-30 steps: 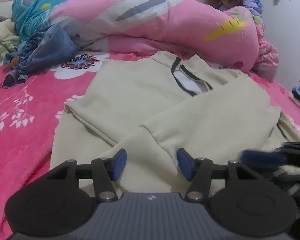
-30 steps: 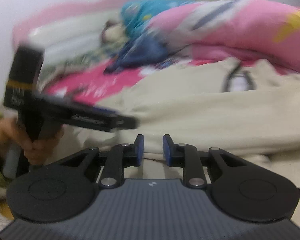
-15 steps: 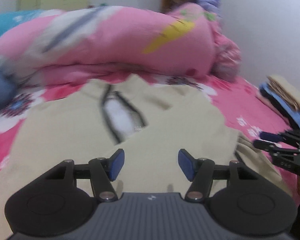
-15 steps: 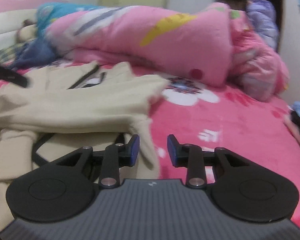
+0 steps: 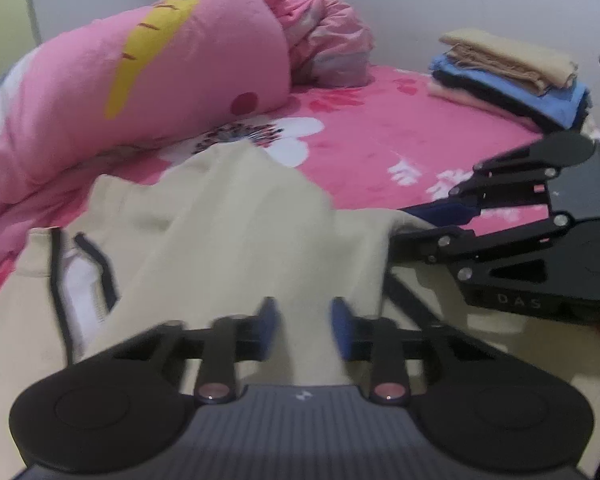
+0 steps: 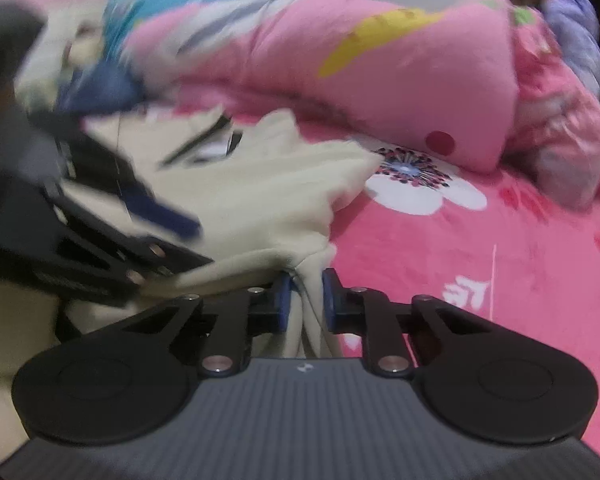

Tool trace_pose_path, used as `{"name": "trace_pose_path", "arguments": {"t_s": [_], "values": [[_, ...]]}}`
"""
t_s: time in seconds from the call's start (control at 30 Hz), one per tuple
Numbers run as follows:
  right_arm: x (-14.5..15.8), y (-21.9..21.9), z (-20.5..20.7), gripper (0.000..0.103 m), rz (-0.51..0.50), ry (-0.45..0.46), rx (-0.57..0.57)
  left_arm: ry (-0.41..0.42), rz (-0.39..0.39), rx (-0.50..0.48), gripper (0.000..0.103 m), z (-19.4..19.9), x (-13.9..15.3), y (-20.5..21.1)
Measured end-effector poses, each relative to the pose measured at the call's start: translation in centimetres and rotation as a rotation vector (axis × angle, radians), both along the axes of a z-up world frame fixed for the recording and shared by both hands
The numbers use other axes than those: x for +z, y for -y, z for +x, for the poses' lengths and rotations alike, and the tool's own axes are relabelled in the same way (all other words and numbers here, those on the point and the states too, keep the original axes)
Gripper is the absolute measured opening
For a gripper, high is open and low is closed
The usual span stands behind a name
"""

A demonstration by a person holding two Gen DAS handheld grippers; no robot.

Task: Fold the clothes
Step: 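Grasp the hoodie hem with right gripper while left gripper moves to the edge, then lift the held hem with the right gripper and fold it over the hoodie body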

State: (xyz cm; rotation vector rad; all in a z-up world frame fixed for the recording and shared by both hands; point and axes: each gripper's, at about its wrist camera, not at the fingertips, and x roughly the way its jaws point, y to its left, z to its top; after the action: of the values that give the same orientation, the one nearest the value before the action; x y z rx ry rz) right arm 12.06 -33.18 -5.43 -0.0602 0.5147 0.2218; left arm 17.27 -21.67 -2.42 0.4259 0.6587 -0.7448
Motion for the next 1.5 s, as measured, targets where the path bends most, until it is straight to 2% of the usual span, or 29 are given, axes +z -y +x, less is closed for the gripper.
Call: {"name": "trace_pose_path", "arguments": {"t_s": [0.17,0.27,0.43,0.5,0.6,0.77,1.0,1.07,1.13,1.2,1.27,1.33,1.4,1.43,1.5], "values": [[-0.1,1.4,-0.4,0.012,0.127,0.028,-0.092,0.003,-0.04,-0.035,0.019,0.8,0.5,1.7],[-1.2,3.6,0.4,0.012,0.293,-0.025,-0.17,-0.027,-0.06,-0.054,0.02,1.6,0.4,2.8],[-5.4,10.3,1.9,0.013,0.863,-0.206,-0.26,-0.069,-0.071,-0.063,0.028,2.7,-0.6,4.1],[-6.2,11.5,1.7,0.012,0.977,-0.217,-0.256,-0.071,-0.086,-0.065,0.037,2.9,-0.3,4.1],[-5.7,10.9,1.4,0.014,0.935,-0.205,-0.241,-0.076,-0.074,-0.077,0.044,3.1,0.1,4.0],[-4.1,9.9,0.8,0.018,0.798,-0.16,-0.225,-0.064,-0.043,-0.096,0.051,2.7,0.7,3.5],[-6.8,12.8,1.7,0.017,1.123,-0.222,-0.168,-0.087,-0.077,-0.071,0.053,2.9,1.5,2.9],[-7.0,13.2,1.8,0.016,1.149,-0.235,-0.16,-0.093,-0.087,-0.073,0.054,3.0,1.6,2.7],[-6.1,12.9,1.7,0.013,1.078,-0.214,-0.163,-0.1,-0.091,-0.072,0.056,3.0,1.5,2.6],[-4.4,11.9,1.2,0.011,0.952,-0.158,-0.177,-0.119,-0.093,-0.058,0.056,3.3,1.2,2.4],[-2.1,9.5,0.4,0.011,0.71,-0.075,-0.185,-0.131,-0.104,-0.052,0.056,3.3,1.1,2.2],[-0.3,5.7,-0.3,0.011,0.339,0.02,-0.199,-0.136,-0.105,-0.051,0.056,3.4,0.9,2.2],[-0.6,1.6,-0.4,0.011,-0.026,0.073,-0.201,-0.142,-0.094,-0.048,0.056,3.5,0.5,2.3],[-1.2,0.4,-0.2,0.011,-0.13,0.072,-0.202,-0.146,-0.085,-0.046,0.056,3.5,0.2,2.4],[-1.4,0.2,0.1,0.011,-0.164,0.058,-0.201,-0.143,-0.08,-0.045,0.056,3.5,-0.1,2.5]]}}
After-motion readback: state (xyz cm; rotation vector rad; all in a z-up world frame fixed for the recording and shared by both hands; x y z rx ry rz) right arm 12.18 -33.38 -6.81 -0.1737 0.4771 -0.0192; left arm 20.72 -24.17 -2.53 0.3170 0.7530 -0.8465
